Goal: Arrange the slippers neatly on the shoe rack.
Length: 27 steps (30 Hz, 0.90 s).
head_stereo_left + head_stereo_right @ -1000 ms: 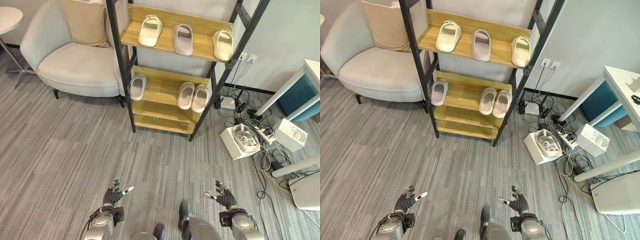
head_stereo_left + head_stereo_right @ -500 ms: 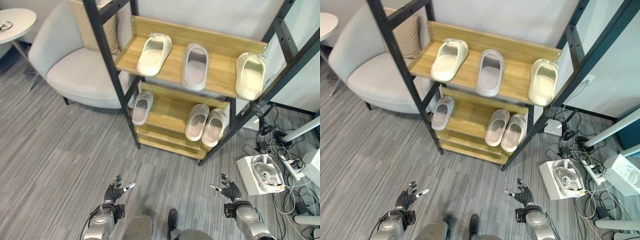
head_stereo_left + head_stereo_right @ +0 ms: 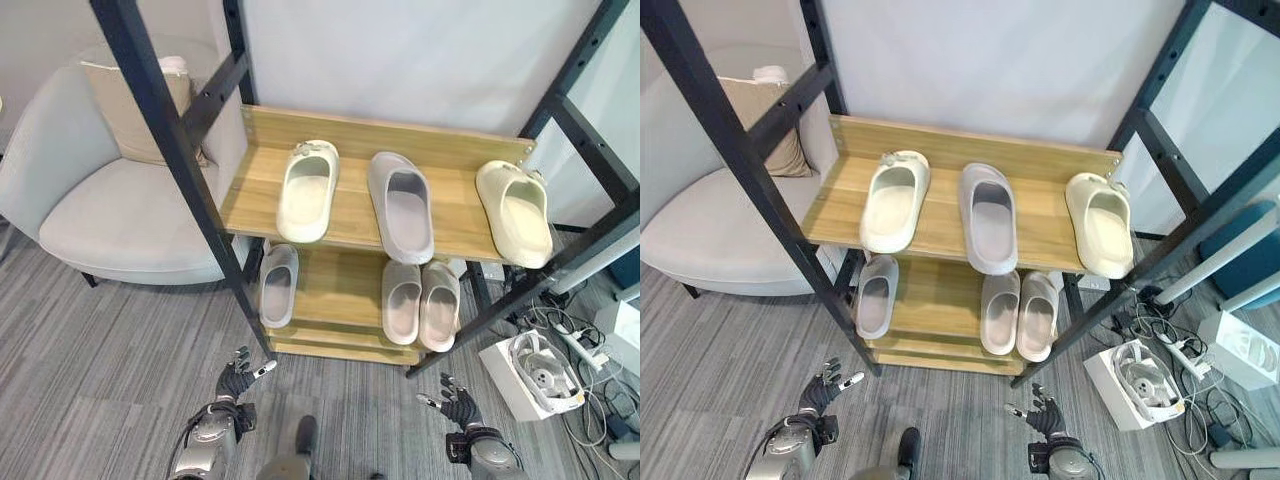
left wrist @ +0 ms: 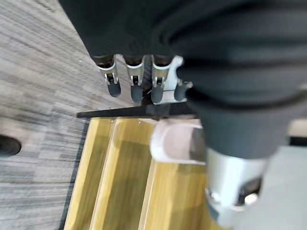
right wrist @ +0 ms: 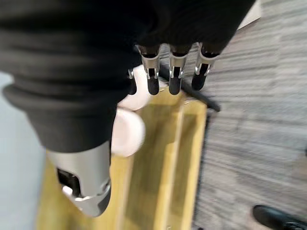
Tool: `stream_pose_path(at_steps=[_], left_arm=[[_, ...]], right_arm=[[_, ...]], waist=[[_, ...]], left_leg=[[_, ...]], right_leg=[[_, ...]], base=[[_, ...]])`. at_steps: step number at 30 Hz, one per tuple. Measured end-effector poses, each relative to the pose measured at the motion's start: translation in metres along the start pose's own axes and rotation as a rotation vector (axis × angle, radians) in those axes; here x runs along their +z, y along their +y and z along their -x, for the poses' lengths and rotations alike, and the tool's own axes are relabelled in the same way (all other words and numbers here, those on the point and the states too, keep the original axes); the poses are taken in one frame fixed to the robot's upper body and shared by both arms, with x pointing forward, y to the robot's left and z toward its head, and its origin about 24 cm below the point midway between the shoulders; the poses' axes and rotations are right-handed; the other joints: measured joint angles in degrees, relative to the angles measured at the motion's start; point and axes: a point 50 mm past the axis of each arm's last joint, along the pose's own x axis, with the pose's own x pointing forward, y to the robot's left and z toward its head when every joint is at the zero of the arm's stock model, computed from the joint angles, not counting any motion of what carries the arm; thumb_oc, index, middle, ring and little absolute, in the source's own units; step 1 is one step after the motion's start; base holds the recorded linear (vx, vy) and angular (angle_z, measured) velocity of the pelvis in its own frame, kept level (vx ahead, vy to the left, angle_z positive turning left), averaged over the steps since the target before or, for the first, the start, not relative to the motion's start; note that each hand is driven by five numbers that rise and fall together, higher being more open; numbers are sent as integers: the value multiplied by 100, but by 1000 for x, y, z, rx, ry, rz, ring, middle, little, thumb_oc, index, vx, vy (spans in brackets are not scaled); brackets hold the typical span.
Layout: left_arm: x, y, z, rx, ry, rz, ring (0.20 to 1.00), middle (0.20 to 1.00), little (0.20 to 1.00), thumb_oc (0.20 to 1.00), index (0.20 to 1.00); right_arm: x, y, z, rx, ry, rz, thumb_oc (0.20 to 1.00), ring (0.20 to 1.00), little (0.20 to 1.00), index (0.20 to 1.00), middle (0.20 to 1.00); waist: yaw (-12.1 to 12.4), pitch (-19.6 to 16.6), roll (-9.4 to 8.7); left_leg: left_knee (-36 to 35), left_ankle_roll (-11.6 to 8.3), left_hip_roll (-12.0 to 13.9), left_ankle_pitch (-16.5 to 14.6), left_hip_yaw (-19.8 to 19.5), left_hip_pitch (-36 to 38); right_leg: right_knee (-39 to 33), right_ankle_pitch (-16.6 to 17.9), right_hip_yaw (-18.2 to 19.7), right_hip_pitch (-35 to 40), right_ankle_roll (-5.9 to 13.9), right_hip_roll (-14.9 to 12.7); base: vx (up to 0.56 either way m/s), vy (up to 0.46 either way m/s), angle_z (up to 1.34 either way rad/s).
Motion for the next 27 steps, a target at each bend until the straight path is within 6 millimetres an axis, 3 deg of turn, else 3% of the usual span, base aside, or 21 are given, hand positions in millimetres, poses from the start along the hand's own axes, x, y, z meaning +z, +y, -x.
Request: stream_pose_path(at_steps=[1,3,5,7,8,11,13,16,18,20,27], left_arm=[[-9,5,4,9,26,-8,1000,1000,1000,1000,1000],[-13,4,7,8,38,-9,1000,1000,1000,1000,1000],[-13,-2,7,-17,40,-25,1000,1000,1000,1000,1000],[-13,-5,6,-25,38,-23,1000,1000,1000,1000,1000],[-15,-6,7,-29,42,-19,1000,1000,1000,1000,1000],[-30,-18,15,-53,85,17,1000,1000,1000,1000,1000],[-33,-26,17,-68,96,38,1000,1000,1000,1000,1000],[-29,-31,15,-80,80,48,1000,1000,1000,1000,1000],[-26,-32,14,-80,72,46,1000,1000,1000,1000,1000],[-26,-30,14,-77,67,13,1000,1000,1000,1000,1000],[-25,-26,14,-53,62,6,1000,1000,1000,1000,1000]], right_arm=[[0,1,0,6,1,0,1000,1000,1000,1000,1000],[-1,0,0,3,6,-2,1000,1000,1000,1000,1000],[3,-1,-3,-1,-2,4,1000,1000,1000,1000,1000],[2,0,-3,8,8,28,1000,1000,1000,1000,1000],[-1,-2,-3,3,22,38,1000,1000,1000,1000,1000],[-2,-16,-1,-6,26,132,1000,1000,1000,1000,1000],[4,-23,-1,0,-3,231,1000,1000,1000,1000,1000],[33,-21,0,33,-140,379,1000,1000,1000,1000,1000],[88,4,27,173,-429,542,1000,1000,1000,1000,1000],[115,29,45,262,-618,541,1000,1000,1000,1000,1000],[156,60,93,427,-891,529,1000,1000,1000,1000,1000]], waist=[[19,-98,-38],[5,-136,7],[13,-114,177],[15,-116,201],[8,-134,213],[20,-175,420],[25,-206,441],[-2,-232,478],[-40,-231,474],[-55,-264,401],[-64,-286,340]], left_leg=[[-15,7,-39,-68,76,60],[-9,-9,-10,-91,27,81],[22,-15,107,-93,6,42],[-16,-170,218,-149,-48,51],[-17,-253,284,-138,-57,66],[-16,-421,627,-178,-71,226],[-14,-447,759,-195,-91,271],[-6,-512,863,-162,-116,274],[-11,-614,904,-188,-196,248],[-11,-644,902,-171,-201,255],[-17,-663,768,-206,-120,245]], right_leg=[[607,221,23,-445,85,-69],[826,196,84,-584,75,-52],[434,236,278,-647,99,-92],[-511,864,113,-439,166,-222],[-536,1080,115,-387,132,-151],[-536,1041,-31,-199,-36,183],[-536,1020,-85,-142,-120,317],[-534,1018,-164,-130,-242,451],[-534,1009,-204,-134,-263,496],[-533,1004,-192,-117,-272,495],[-533,967,-134,-150,-191,322]], base=[[11,-2,-7],[37,-54,-6],[102,-102,-6],[143,-97,10],[92,-52,11],[81,-45,5],[55,-15,7],[28,13,6],[6,34,6],[-5,21,2],[-26,40,-3]])
